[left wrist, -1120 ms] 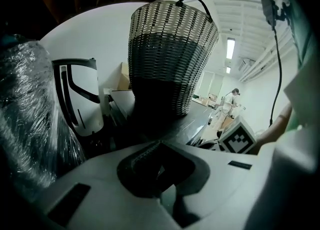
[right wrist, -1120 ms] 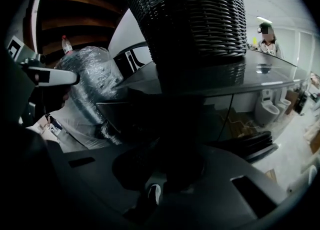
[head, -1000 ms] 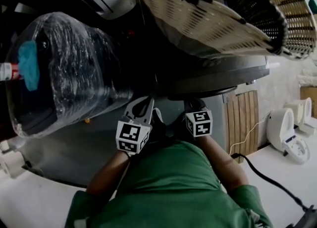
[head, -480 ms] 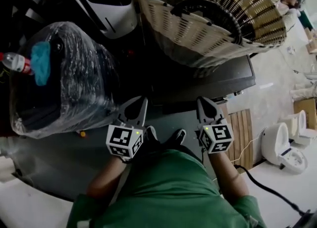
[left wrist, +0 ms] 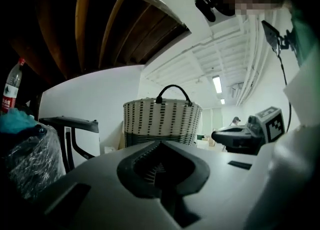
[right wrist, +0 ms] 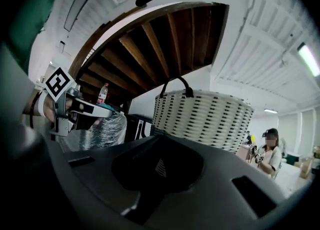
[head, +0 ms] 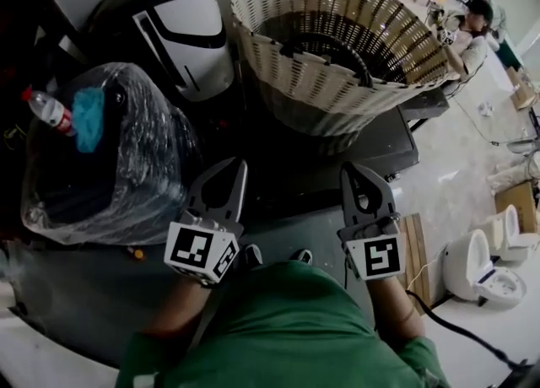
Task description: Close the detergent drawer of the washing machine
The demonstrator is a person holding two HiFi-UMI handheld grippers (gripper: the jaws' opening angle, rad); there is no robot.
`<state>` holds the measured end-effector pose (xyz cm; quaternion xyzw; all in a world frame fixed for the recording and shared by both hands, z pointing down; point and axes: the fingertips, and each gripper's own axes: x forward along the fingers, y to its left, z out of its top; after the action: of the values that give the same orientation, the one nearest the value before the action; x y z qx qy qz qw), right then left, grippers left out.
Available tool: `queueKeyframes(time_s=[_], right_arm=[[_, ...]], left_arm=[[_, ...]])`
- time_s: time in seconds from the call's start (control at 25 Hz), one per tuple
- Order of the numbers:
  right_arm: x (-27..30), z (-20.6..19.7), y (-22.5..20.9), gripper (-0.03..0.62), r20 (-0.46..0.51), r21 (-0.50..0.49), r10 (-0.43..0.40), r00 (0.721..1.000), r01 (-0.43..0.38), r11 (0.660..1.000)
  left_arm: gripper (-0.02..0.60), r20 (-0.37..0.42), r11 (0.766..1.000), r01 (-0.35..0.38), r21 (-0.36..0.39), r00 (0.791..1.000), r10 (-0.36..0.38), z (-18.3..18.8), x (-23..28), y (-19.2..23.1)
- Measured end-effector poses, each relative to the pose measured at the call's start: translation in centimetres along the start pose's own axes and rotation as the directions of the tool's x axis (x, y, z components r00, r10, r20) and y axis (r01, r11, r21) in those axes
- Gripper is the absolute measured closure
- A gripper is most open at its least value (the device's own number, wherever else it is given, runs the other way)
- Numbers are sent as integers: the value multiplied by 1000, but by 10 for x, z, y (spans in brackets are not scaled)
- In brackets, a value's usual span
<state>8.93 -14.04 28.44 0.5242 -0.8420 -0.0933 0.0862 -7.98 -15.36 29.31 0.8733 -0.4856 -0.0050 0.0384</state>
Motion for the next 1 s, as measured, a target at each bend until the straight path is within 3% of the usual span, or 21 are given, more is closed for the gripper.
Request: queueKeyframes(time_s=[0.2, 0.76, 1.0], right_arm=[[-11, 12, -4, 572, 33, -4, 2, 999, -2, 1000], [-18, 9, -5, 572, 23, 15, 29, 999, -29, 999], [-17, 7, -4, 572, 24, 24, 38, 999, -39, 999]], left_arm=[[561, 57, 999, 30, 22, 998, -31, 23, -6, -16], [561, 57, 999, 11, -53, 998, -8, 19, -11, -15], [561, 51, 999, 1, -52, 999, 2, 16, -10, -16]])
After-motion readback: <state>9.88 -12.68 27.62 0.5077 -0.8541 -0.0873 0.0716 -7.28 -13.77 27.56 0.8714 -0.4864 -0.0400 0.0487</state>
